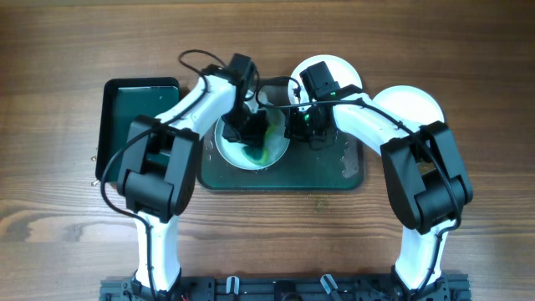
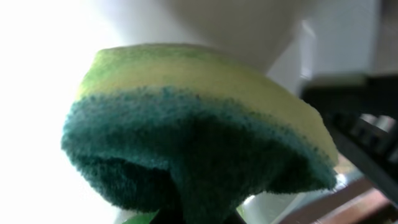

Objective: Clean dirty plates on tray and stack at the side
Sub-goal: 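Scrub the centered plate with the sponge while the right gripper holds its rim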

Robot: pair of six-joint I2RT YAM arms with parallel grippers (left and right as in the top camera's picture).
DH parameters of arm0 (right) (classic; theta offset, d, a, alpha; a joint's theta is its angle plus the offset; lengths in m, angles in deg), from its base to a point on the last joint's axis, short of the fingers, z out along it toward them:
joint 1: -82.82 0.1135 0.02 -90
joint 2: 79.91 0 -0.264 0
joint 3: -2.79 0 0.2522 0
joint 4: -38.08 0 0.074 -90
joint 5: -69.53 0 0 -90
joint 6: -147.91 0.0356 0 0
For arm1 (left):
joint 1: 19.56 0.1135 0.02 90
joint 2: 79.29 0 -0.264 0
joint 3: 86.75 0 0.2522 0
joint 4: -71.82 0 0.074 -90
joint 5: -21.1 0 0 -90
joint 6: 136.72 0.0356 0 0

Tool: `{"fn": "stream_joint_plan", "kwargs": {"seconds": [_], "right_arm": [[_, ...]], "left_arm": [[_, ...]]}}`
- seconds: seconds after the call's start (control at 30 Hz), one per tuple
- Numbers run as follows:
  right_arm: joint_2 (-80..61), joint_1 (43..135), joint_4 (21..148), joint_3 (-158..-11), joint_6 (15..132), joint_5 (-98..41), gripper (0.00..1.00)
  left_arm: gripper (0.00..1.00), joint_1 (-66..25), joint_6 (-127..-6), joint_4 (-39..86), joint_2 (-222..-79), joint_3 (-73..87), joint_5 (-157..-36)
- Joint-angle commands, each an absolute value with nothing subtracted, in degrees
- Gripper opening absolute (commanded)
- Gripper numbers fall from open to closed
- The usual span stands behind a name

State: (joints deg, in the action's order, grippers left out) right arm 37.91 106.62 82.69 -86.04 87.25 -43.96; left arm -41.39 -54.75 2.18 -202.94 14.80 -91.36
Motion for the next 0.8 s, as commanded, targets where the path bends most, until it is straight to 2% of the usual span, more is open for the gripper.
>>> {"fn": "stream_joint_plan", "kwargs": {"seconds": [0.0,0.1,0.17,0.23,0.3,0.43,0.5,0.57,0.67,0.77], "right_arm": [[39.2,106.9,82.3,-87.1,87.9,-44.1,0.04],[39.2,106.9,82.3,-87.1,87.9,-44.1,0.04],[39.2,106.9,82.3,-87.1,87.9,-44.1,0.04],[39.2,106.9,82.3,-87.1,87.8,-44.0,0.04],[39.2,106.9,82.3,-87.1,87.8,-44.0,0.04],[39.2,106.9,82.3,-87.1,87.8,-44.0,0.05],[39.2,106.9,82.3,-87.1,87.9,-44.0,0.04],[39.2,106.9,82.3,-87.1,87.9,-44.0,0.04],[39.2,106.9,82.3,-87.1,87.9,-44.0,0.04],[39.2,106.9,82.3,-87.1,87.9,-44.1,0.04]], "left_arm": [[0.04,-41.4,-51.3,4.4,-205.4,13.4,-98.6],[0.04,-39.4,-57.9,10.6,-205.3,13.8,-89.8],[0.04,-38.4,-64.5,13.8,-205.3,14.0,-78.1],[0.04,-38.0,-72.4,14.5,-205.3,14.1,-59.9],[0.04,-38.1,-75.3,13.1,-205.3,14.1,-50.3],[0.04,-38.1,-77.2,8.1,-205.3,14.1,-44.6],[0.04,-38.1,-75.1,5.4,-205.3,14.1,-50.0],[0.04,-38.1,-65.4,3.5,-205.3,14.1,-63.1],[0.04,-38.1,-45.4,-1.9,-205.3,14.1,-92.4],[0.04,-38.1,-36.1,-5.9,-205.3,14.1,-107.1]]}}
